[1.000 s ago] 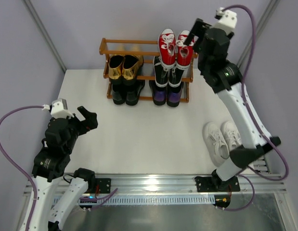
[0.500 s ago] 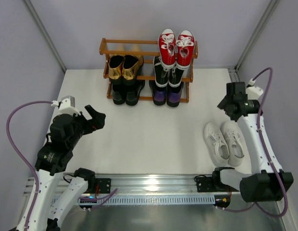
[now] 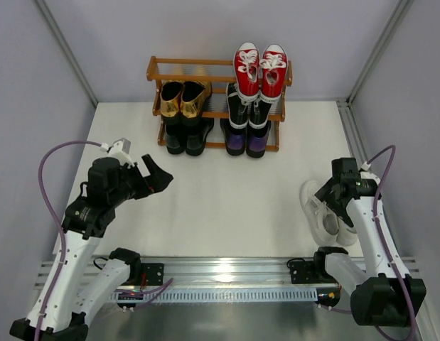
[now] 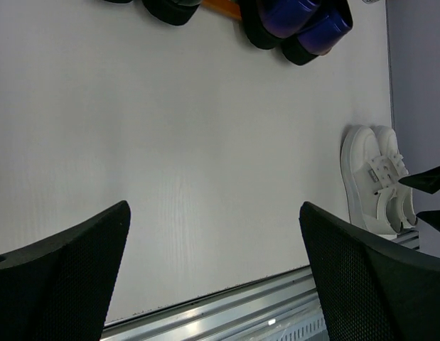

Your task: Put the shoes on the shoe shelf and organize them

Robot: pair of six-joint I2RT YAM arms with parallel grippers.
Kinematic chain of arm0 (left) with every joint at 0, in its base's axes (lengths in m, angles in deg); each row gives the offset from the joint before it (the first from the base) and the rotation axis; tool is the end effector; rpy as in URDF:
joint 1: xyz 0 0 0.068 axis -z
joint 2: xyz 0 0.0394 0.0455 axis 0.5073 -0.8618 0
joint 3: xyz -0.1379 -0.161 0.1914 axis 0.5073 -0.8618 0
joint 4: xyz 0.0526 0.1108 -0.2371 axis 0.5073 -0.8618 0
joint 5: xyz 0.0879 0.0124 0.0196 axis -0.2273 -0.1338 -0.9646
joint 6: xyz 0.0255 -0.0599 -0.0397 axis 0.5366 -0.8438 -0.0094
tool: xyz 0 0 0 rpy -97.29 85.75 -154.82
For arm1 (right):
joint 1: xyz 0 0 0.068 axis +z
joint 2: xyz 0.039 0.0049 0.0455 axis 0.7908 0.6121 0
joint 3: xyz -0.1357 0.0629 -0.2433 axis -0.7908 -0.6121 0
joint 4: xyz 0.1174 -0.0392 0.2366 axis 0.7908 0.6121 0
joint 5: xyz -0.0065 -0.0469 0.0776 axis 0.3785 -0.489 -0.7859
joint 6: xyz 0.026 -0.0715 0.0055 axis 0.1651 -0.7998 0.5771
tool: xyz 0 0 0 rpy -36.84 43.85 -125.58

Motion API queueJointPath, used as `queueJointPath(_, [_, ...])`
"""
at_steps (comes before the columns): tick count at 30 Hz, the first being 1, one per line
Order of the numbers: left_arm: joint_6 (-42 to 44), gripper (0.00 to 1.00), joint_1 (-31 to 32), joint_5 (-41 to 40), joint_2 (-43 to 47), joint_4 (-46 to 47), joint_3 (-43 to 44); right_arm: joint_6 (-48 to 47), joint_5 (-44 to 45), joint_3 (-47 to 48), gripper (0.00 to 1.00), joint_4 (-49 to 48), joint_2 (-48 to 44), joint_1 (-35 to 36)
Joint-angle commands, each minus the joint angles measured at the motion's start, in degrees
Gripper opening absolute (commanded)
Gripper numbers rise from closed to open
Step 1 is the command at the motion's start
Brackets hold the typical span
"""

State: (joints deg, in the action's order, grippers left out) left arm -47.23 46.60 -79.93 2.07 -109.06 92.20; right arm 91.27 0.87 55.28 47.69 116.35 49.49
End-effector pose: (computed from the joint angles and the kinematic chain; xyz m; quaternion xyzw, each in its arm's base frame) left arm 0.1522 -0.0532 0.3473 -0.1160 0.8571 -0.2739 0.4205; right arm 0.1610 -0.0319 0.2386 0.4099 0.8772 -0.1179 0.2206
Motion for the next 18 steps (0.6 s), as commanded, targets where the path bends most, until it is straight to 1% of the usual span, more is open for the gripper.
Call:
queueJointPath(1, [-0.84,1.0,0.23,2.6,1.17,-1.01,2.32,2.09,-1.95,-0.63,1.0,-0.4,-1.28,-0.49])
queueJointPath(3, [-0.93,1.0,0.23,2.34,1.35,-1.19,2.15,2.87,-4.85,-0.82,1.0,-0.49,-1.28,-0.66])
queueJointPath(6, [-1.19,1.0,0.23,1.99,2.14,-1.36,1.63,4.46,-9.86,-5.11,1.0,-3.65,-1.98,-1.1])
queueJointPath(8, [-1.1,1.0,0.14,1.73,2.49,-1.54,1.36,6.38,-10.31,-8.63,1.0,-4.88,-1.63,-1.36])
queueJointPath(12, [-0.4,1.0,0.14,1.29,2.76,-1.89,0.92,8.06,-8.21,-10.83,1.0,-7.25,-0.05,-3.12])
queueJointPath(17, [0.13,1.0,0.14,0.32,2.67,-1.63,0.22,6.92,-8.11,-11.98,1.0,-10.33,2.58,-5.32])
queueJointPath(18, [0.04,1.0,0.23,0.32,2.58,-1.37,-0.13,5.53,-8.98,-12.41,0.97,-12.6,3.98,-5.58])
